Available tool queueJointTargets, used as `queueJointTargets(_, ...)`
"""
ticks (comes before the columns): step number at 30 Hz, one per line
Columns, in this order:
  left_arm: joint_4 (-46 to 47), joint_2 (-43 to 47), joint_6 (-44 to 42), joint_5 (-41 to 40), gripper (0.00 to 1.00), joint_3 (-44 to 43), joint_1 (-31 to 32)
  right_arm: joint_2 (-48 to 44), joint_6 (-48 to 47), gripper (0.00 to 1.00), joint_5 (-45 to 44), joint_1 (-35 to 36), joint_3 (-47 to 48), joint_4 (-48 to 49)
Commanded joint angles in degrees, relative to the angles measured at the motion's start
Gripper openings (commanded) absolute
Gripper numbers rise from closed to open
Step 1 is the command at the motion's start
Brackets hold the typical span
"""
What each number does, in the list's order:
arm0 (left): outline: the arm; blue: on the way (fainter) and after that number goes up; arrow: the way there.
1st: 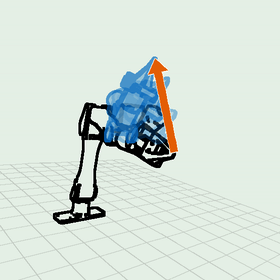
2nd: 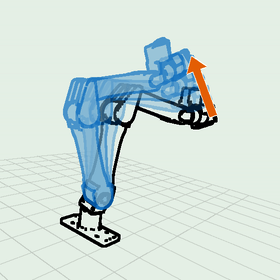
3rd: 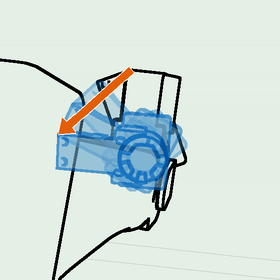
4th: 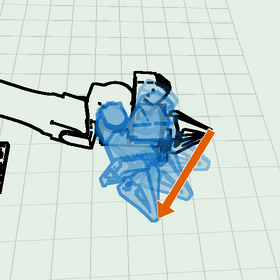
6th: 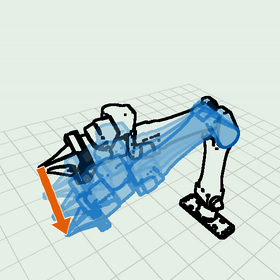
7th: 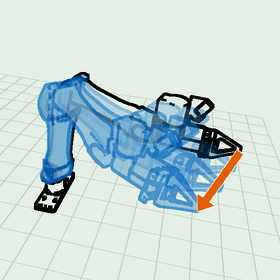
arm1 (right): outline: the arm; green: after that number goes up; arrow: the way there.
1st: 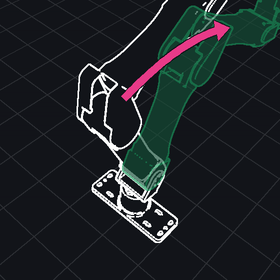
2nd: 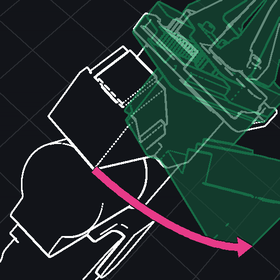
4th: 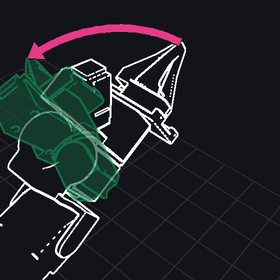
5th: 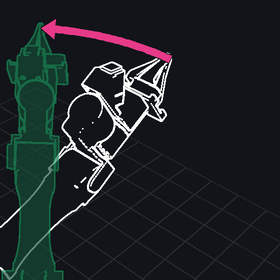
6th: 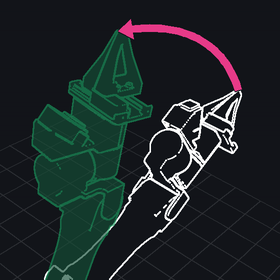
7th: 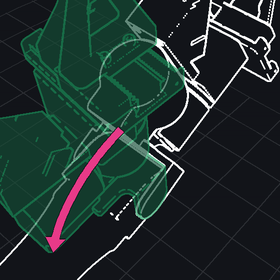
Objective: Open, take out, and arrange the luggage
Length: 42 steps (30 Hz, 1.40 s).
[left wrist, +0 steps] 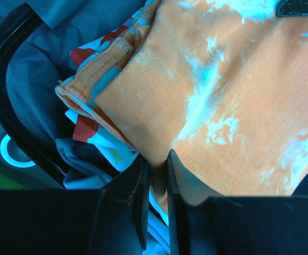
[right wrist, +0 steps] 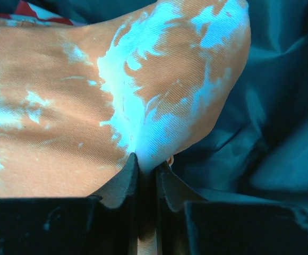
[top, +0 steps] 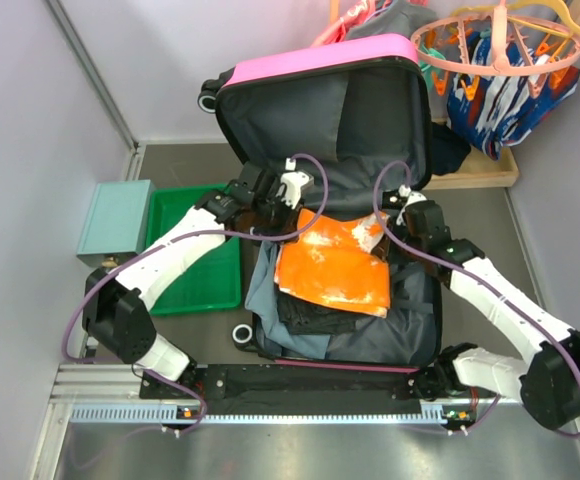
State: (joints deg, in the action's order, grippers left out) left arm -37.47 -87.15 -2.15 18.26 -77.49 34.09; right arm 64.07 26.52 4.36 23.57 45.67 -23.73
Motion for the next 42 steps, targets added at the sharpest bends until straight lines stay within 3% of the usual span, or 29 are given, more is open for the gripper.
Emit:
queueJointTargets(1,6.18,0.94,-2.59,-2.7,0.12,1.64,-0.6,1.58,1.51,0.13,3.73,-0.11,-2.07,4.21)
queueJointTargets(6,5.66,0.58,-1.1,-1.83,0.35,2.17,-0.6,5.0,3.79,0.36,2.93,-0.11,-3.92,5.7)
queueJointTargets(8,5.22,0.58,-0.57,-1.56,0.43,2.08,-0.51,5.97,4.59,0.37,4.85,-0.11,-5.24,8.25)
queueJointTargets(10,3.99,0.58,-0.22,-2.0,0.49,1.38,-0.6,6.59,5.38,0.23,5.66,-0.11,-5.42,8.96)
queueJointTargets(11,3.64,0.67,-0.31,-2.0,0.53,1.03,-0.6,6.68,5.47,0.08,5.57,-0.11,-5.33,8.53)
queueJointTargets(12,3.11,0.76,-0.48,-2.26,0.56,0.42,-0.6,5.98,5.47,0.0,5.14,-0.11,-5.15,8.17)
queueJointTargets(17,2.76,2.25,-0.92,-4.63,0.68,-1.08,-0.6,-0.25,3.54,0.0,-4.15,-0.11,-2.17,-0.68)
queueJointTargets(20,3.63,3.48,-1.01,-4.38,0.68,-1.08,-0.51,-5.35,1.61,0.0,-10.14,-0.11,-0.94,-4.3)
queueJointTargets(25,3.72,3.57,-0.31,-2.54,0.67,-0.91,-0.42,-8.96,-0.24,0.0,-10.96,-0.11,-1.1,-6.95)
queueJointTargets(34,3.46,-5.2,1.8,1.95,0.68,-0.9,2.39,-7.03,-1.03,0.0,-10.77,-0.11,-2.08,-5.37)
queueJointTargets(42,3.2,-6.1,1.19,1.78,0.63,-1.87,4.41,-6.68,-1.91,0.0,-13.15,-0.11,-2.6,-6.16)
